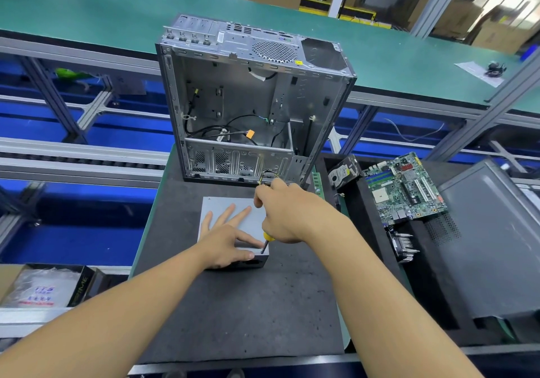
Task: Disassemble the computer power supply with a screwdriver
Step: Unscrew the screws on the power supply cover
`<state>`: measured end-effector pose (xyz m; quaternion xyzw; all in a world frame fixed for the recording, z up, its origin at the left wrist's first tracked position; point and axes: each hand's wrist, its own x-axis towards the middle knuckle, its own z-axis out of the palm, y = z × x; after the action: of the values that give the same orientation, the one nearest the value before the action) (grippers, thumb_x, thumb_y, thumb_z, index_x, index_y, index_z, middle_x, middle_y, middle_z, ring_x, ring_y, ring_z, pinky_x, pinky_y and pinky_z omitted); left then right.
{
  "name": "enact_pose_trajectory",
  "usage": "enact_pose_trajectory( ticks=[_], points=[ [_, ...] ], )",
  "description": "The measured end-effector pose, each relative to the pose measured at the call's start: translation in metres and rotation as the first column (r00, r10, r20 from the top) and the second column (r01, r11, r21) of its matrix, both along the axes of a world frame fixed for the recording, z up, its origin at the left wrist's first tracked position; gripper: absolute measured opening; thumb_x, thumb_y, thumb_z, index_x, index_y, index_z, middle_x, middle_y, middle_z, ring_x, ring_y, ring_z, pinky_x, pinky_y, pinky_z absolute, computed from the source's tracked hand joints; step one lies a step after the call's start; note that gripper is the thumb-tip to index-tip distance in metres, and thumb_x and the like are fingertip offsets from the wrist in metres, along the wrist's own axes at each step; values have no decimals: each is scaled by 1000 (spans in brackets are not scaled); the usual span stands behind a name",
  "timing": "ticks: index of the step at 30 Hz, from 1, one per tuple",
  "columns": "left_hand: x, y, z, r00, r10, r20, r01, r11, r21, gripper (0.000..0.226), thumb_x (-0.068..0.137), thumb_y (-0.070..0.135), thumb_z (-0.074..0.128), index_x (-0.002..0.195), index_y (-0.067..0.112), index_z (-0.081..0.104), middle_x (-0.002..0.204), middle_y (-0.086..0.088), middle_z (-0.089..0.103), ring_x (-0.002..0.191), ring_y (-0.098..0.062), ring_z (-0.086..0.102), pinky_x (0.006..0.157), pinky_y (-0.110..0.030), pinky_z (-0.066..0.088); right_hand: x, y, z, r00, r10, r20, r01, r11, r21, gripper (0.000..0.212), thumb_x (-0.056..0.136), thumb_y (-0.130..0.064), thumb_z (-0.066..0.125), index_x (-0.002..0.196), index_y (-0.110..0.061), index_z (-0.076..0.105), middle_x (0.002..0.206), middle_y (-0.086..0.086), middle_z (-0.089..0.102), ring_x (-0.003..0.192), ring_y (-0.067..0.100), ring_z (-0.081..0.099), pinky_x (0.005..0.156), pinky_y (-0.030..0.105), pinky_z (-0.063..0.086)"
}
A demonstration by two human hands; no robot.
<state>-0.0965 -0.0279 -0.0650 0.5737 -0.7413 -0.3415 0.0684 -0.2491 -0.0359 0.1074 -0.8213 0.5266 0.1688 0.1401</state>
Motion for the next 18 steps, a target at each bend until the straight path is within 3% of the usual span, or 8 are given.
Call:
enact_pose_trajectory(
  ticks=[3,6,8,12,18],
  points=[
    [0,0,-1,1000,3,3,-3,1000,-6,29,86,51,70,87,76,55,162,29,-5,148,-2,-24,114,-46,-25,1,1,0,999,-19,-43,19,1000,-3,37,92,-17,45,129,-19,42,131,8,38,114,32,43,81,44,45],
    [0,0,-2,1000,0,4,0,1000,-9,29,86,50,70,90,76,55,159,31,-8,148,-3,-23,114,-45,-25,2,0,-2,996,-42,-78,39,998,-41,31,101,-27,40,130,-16,42,129,10,39,91,33,48,72,40,38],
    [1,0,-2,1000,-4,8,4,1000,-10,29,86,50,70,91,75,55,156,32,-10,148,-3,-23,114,-46,-25,2,0,-2,997,-45,-67,41,998,-54,29,105,-31,33,128,-14,41,127,11,44,87,32,47,71,40,35],
    [0,0,-2,1000,-1,8,1,1000,-16,28,86,50,69,92,74,57,161,29,-5,148,-3,-23,114,-45,-25,2,1,-1,998,-20,-56,18,999,-49,28,101,-18,36,129,-15,42,127,10,46,95,35,54,73,40,38],
    [0,0,-5,1000,8,5,-7,999,-31,28,85,51,70,86,76,55,160,31,-4,148,0,-22,114,-45,-25,1,0,3,999,-36,-36,36,999,17,34,95,-21,43,129,-17,43,134,8,37,119,32,40,86,45,45]
  ],
)
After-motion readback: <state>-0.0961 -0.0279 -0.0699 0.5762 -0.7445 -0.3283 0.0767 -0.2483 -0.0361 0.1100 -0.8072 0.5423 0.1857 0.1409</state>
